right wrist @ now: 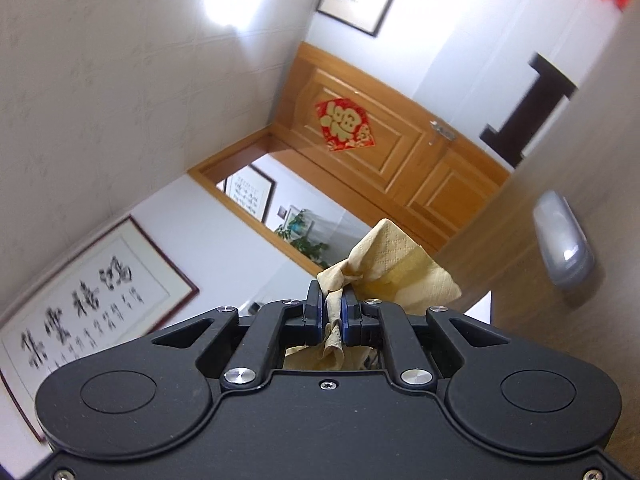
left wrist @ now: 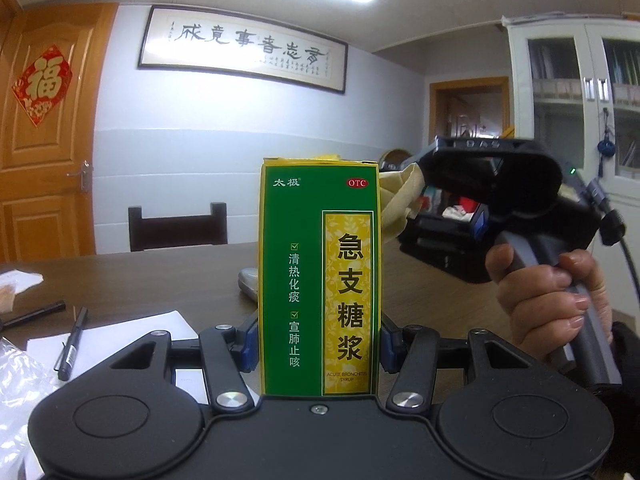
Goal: Clean container
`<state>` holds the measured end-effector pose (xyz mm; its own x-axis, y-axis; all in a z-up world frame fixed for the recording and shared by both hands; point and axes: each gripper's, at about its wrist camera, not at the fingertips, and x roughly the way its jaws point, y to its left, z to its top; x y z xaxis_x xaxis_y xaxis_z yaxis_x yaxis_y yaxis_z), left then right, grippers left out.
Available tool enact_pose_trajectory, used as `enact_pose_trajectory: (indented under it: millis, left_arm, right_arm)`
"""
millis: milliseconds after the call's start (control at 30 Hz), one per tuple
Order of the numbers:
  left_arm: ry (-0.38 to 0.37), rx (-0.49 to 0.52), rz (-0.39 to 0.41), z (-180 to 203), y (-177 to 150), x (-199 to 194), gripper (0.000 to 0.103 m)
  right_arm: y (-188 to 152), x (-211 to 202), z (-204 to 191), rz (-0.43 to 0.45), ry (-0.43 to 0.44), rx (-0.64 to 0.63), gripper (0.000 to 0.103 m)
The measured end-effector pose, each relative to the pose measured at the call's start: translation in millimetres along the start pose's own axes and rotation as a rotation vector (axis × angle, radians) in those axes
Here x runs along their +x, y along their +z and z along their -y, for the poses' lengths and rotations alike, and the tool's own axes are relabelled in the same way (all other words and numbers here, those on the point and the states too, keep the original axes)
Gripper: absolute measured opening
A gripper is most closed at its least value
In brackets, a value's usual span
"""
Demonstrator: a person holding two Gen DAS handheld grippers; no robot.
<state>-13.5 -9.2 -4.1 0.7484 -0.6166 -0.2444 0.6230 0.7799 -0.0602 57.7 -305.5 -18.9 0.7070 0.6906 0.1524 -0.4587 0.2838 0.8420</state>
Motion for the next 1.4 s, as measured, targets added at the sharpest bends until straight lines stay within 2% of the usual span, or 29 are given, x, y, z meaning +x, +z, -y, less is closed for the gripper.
enact_pose_trajectory:
  millis: [167, 300, 467, 700, 1000, 1100, 1233, 1400]
  left_arm:
    - [-0.060, -0.061, 0.021, -8.5, 3.7, -4.5, 0.049]
    - [-0.082, -0.096, 0.037, -14.4, 5.8, -5.8, 0.049]
    - [-0.061, -0.136, 0.055, -23.3, 8.8, -7.9, 0.050]
    - [-0.027, -0.241, 0.100, -44.7, 13.7, -15.6, 0.050]
    - [0.066, -0.341, 0.151, -66.9, 18.9, -24.8, 0.051]
    - [0.103, -0.344, 0.159, -68.5, 20.6, -26.3, 0.051]
    - [0.171, -0.311, 0.135, -65.3, 21.7, -21.7, 0.051]
    - [0.297, -0.247, 0.077, -59.8, 17.9, -5.3, 0.051]
  right_arm:
    - [-3.3, 7.3, 20.5, -0.031, 0.015, 0.122, 0.009]
    - [-10.6, 17.7, 23.3, -0.082, 0.007, 0.123, 0.009]
    - [-20.1, 29.6, 21.3, -0.139, -0.017, 0.098, 0.009]
    - [-30.3, 43.0, 20.3, -0.228, -0.055, 0.088, 0.009]
    - [-48.9, 57.8, 19.6, -0.368, -0.150, 0.054, 0.009]
    - [-54.2, 60.0, 14.3, -0.397, -0.175, 0.021, 0.009]
    - [-55.5, 57.5, 4.8, -0.382, -0.225, -0.038, 0.009]
    - [-53.4, 49.7, -14.3, -0.296, -0.363, -0.190, 0.009]
